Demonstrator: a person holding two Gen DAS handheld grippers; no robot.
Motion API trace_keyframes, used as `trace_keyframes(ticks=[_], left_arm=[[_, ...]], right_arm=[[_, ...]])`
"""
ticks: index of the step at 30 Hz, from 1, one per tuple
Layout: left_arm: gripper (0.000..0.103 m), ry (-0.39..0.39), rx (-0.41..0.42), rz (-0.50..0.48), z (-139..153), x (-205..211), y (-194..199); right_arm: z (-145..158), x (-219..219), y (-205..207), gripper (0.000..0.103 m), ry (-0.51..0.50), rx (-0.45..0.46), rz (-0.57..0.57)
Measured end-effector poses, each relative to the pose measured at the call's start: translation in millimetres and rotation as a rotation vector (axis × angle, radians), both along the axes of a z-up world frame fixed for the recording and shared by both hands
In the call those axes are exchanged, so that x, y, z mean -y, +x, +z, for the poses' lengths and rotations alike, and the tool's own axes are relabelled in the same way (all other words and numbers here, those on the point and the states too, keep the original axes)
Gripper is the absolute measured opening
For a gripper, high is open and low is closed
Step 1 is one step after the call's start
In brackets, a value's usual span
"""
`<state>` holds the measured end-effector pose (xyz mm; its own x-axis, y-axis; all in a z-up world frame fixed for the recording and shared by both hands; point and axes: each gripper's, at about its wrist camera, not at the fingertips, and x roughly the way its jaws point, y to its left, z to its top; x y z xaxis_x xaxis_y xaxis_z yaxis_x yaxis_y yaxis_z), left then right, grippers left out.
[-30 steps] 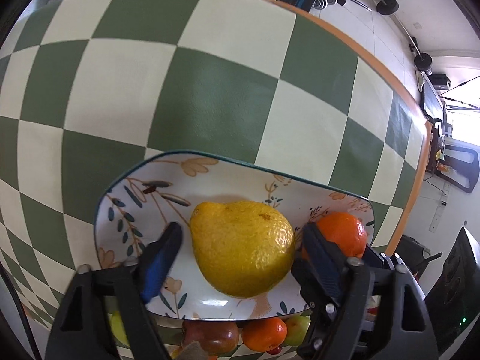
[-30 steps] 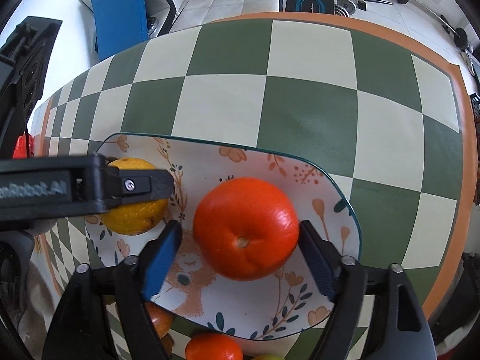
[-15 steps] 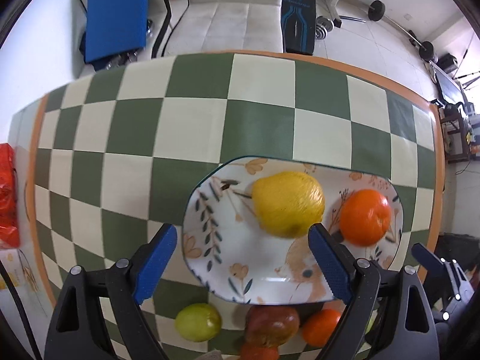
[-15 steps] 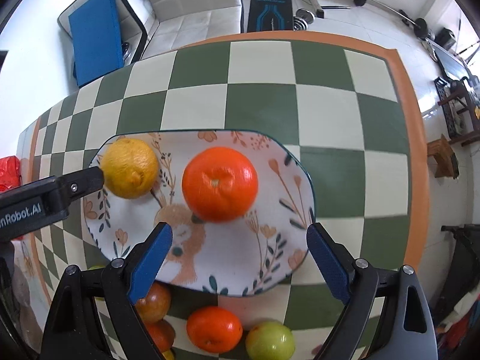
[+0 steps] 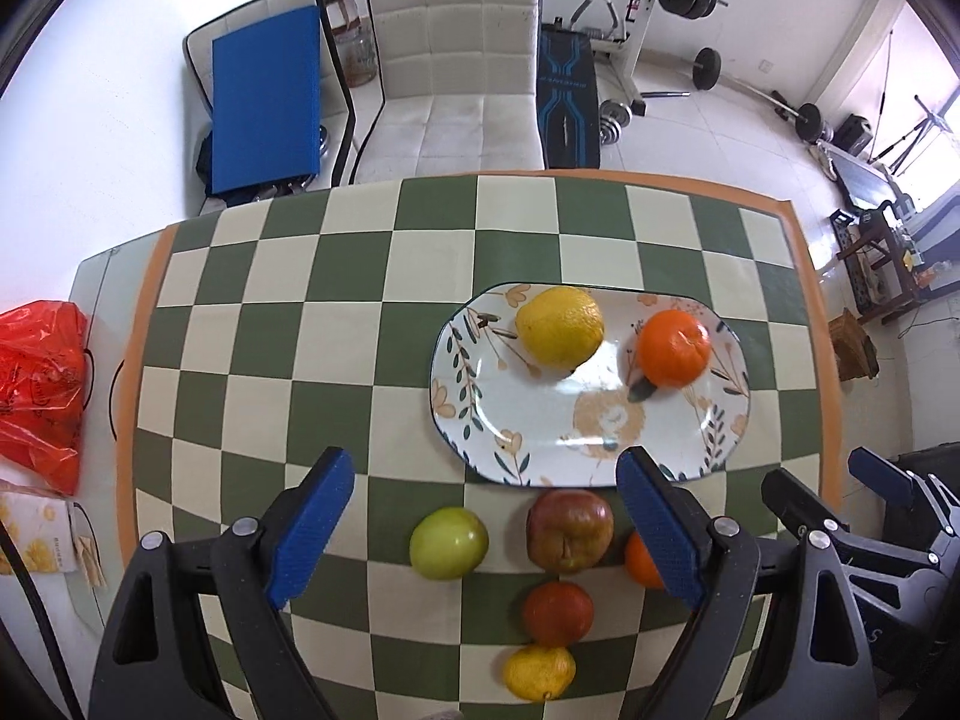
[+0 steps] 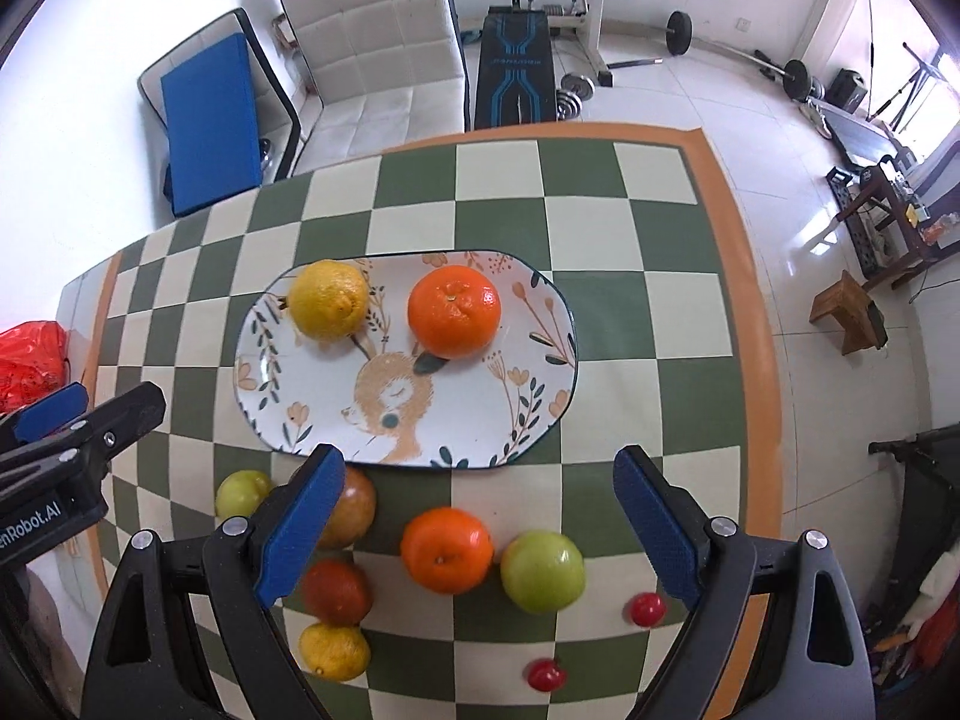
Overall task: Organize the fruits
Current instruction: 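Open the left tool on the plate while the right tool releases the orange beside it, then move the left tool to the red-brown orange while the right tool approaches a green apple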
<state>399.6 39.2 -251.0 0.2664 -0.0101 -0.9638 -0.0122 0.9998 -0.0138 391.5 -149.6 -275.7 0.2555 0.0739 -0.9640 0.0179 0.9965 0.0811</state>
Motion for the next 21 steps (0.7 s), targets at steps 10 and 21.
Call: trace_keyframes(ticks=[10,21], left_arm=[[0.09,-0.012,0.083,-0.032,47,-1,-55],[0.09,-0.044,0.157,-0.014,77,1,-90]], right_arm=[[65,-6,-59,0.093,-0.002,0.11,0.002],[101,-3,-105,0.093,0.027,0.179,-0.002]])
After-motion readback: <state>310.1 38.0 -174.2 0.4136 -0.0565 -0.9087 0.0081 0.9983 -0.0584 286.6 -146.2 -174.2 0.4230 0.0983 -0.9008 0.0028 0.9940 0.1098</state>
